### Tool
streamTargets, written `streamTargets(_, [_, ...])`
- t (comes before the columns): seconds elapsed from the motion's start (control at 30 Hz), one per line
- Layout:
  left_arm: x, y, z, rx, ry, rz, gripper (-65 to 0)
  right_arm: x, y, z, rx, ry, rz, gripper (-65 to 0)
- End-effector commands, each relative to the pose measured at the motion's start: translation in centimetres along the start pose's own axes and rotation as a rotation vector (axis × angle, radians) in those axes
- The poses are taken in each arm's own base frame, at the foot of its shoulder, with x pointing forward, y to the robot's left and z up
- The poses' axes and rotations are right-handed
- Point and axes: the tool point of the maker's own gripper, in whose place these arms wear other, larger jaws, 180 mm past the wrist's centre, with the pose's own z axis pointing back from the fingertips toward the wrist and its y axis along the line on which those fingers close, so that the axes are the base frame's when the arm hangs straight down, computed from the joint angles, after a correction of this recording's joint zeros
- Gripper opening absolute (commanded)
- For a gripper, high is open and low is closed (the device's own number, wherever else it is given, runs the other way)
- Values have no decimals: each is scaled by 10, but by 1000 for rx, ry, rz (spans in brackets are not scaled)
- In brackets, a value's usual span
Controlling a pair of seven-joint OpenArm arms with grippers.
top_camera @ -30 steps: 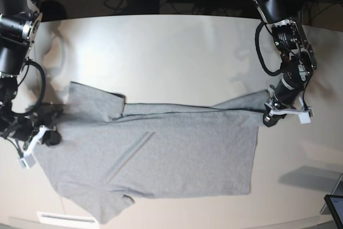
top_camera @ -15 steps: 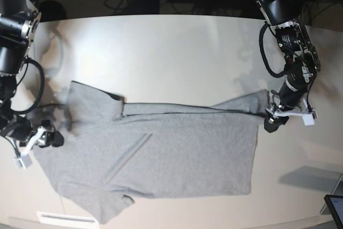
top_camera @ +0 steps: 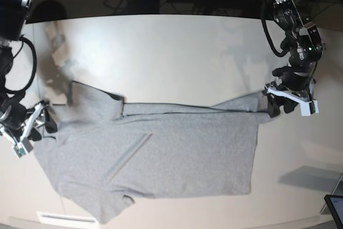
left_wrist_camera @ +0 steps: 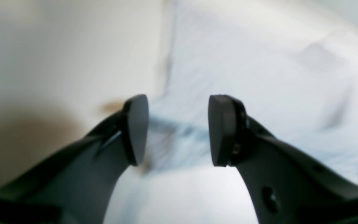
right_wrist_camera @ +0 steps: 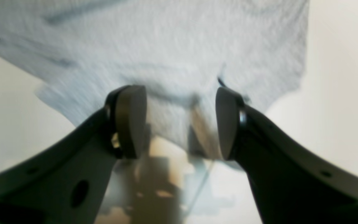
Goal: Fold the T-shirt properly
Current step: 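Open both grippers and lift them off the folded edge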
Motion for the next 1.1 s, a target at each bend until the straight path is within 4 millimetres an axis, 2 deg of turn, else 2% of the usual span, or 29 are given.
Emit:
streamTargets(0.0, [21, -4, 5, 14, -78, -49, -348, 20, -7, 9, -43, -49, 46, -310])
streamTargets(0.1, [14, 1, 13, 90, -115, -157, -348, 13, -8, 7, -147, 17, 127, -310])
streamTargets(0.2, [11, -19, 14, 22, -161, -216, -349, 2, -9, 2, -269, 113, 219, -310])
streamTargets(0.27, [10, -33, 12, -15, -170, -233, -349, -1, 0, -9, -301, 156, 319, -310])
streamTargets(0.3, [7, -38, 10, -29, -160, -242, -349, -10, 8, -16, -308, 193, 376, -310])
streamTargets(0.37, [-1, -40, 5, -26, -133, -281, -349, -16, 26, -27, -314, 208, 454, -310])
streamTargets(0.5, [-9, -42, -7, -3, -101, -377, -349, -20, 42, -39, -314, 200, 484, -310])
streamTargets(0.63, [-21, -44, -16, -5, -90, -428, -351, -33, 44, -48, -285, 232, 464, -310])
streamTargets(0.7, [-23, -43, -15, -3, -86, -430, -351, -33, 43, -50, -284, 234, 460, -310])
streamTargets(0.77, [-19, -44, -13, -2, -96, -435, -376, -34, 34, -45, -307, 238, 437, -310])
streamTargets(0.93, [-18, -48, 0, -7, -106, -455, -526, -39, 18, -25, -375, 291, 394, -310])
streamTargets(1.0, [-24, -47, 3, -8, -92, -458, -539, -37, 17, -16, -386, 285, 332, -310])
streamTargets(1.07, [-26, -47, 5, -9, -89, -459, -539, -39, 6, 2, -424, 296, 253, -310])
